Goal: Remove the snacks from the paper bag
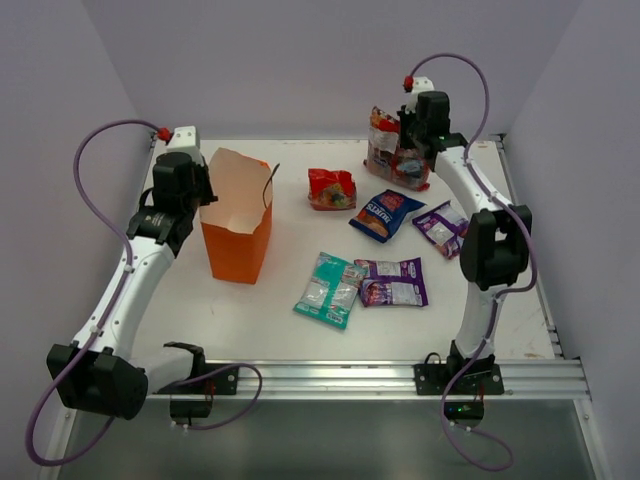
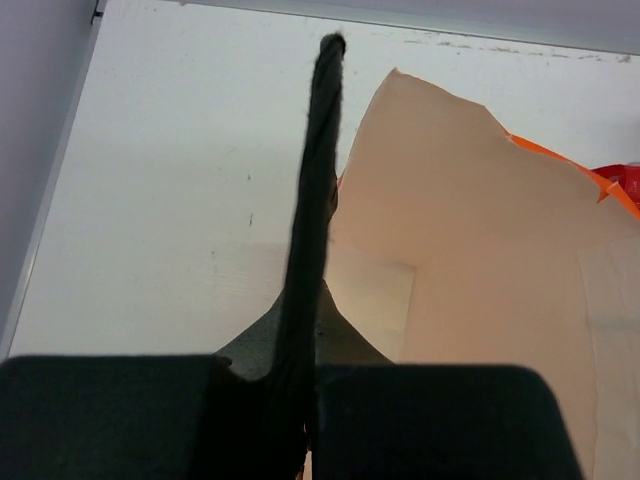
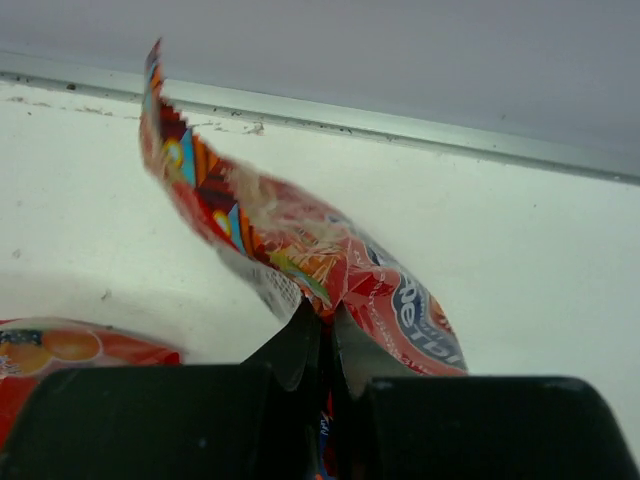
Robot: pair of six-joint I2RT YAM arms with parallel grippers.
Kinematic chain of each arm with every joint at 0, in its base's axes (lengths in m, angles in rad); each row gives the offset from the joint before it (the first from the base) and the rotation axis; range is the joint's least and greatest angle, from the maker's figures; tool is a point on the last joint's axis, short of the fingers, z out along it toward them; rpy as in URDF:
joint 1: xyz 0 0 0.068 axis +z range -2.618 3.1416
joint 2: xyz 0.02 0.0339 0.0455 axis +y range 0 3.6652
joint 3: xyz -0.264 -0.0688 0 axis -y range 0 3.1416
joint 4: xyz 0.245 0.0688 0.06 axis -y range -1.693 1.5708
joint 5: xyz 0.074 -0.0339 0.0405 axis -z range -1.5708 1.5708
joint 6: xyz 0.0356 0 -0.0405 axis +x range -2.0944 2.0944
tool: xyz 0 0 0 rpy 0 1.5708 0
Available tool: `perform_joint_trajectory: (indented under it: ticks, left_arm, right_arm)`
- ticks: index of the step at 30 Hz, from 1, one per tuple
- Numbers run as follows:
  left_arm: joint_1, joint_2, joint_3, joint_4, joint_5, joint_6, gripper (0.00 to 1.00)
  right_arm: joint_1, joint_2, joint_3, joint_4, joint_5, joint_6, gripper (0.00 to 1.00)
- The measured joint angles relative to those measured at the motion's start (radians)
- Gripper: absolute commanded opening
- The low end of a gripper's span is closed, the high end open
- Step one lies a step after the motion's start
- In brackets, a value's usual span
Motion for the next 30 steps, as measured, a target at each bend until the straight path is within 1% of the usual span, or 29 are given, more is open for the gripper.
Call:
perform_joint_trajectory:
  ticks: [5,6,8,9,11,12,14,15,18,21,23,27,28,30]
  left_arm:
    - [0.002,0.002,0.000,0.000,0.027,-0.022,0.00]
    - [0.003,0.002,0.001,0.000,0.029,-0.024,0.00]
    - [0.006,0.002,0.001,0.003,0.031,-0.028,0.00]
    - [0.007,0.002,0.001,0.006,0.031,-0.029,0.00]
    - [0.009,0.002,0.001,0.009,0.031,-0.030,0.00]
    - [0.010,0.002,0.001,0.010,0.031,-0.031,0.00]
    - [0.013,0.002,0.001,0.014,0.031,-0.034,0.00]
    - [0.013,0.002,0.001,0.016,0.031,-0.039,0.00]
    - [0.014,0.002,0.001,0.023,0.031,-0.047,0.01]
    - [0.014,0.001,0.001,0.028,0.032,-0.051,0.01]
    - [0.014,0.001,0.001,0.031,0.031,-0.054,0.04]
    - [0.014,0.001,0.001,0.035,0.031,-0.060,0.21]
    - [0.014,0.001,0.001,0.037,0.031,-0.064,0.32]
    - [0.016,0.001,0.001,0.040,0.031,-0.070,0.46]
  right_arm:
    - [-0.071,-0.008,-0.041,0.012,-0.058,0.150,0.00]
    - [-0.088,-0.008,-0.050,0.014,-0.063,0.181,0.02]
    - [-0.135,-0.008,-0.058,0.017,-0.078,0.253,0.11]
    - [-0.159,-0.008,-0.059,0.016,-0.078,0.283,0.30]
    - [-0.211,-0.010,-0.059,0.020,-0.060,0.327,0.55]
    - [-0.230,-0.011,-0.059,0.023,-0.045,0.339,0.72]
    - [-0.272,-0.018,-0.059,0.020,-0.006,0.351,0.81]
    - [-0.285,-0.023,-0.059,0.016,0.010,0.351,0.89]
    - [-0.291,-0.068,-0.081,0.004,0.031,0.352,0.97]
    - [-0.263,-0.174,-0.150,-0.016,0.034,0.352,0.99]
    - [-0.243,-0.267,-0.209,-0.019,0.031,0.352,0.99]
    - [-0.209,-0.509,-0.340,-0.030,-0.017,0.360,0.99]
    - [-0.208,-0.572,-0.371,-0.031,-0.033,0.362,0.99]
    - [-0.207,-0.678,-0.421,-0.027,-0.059,0.366,0.99]
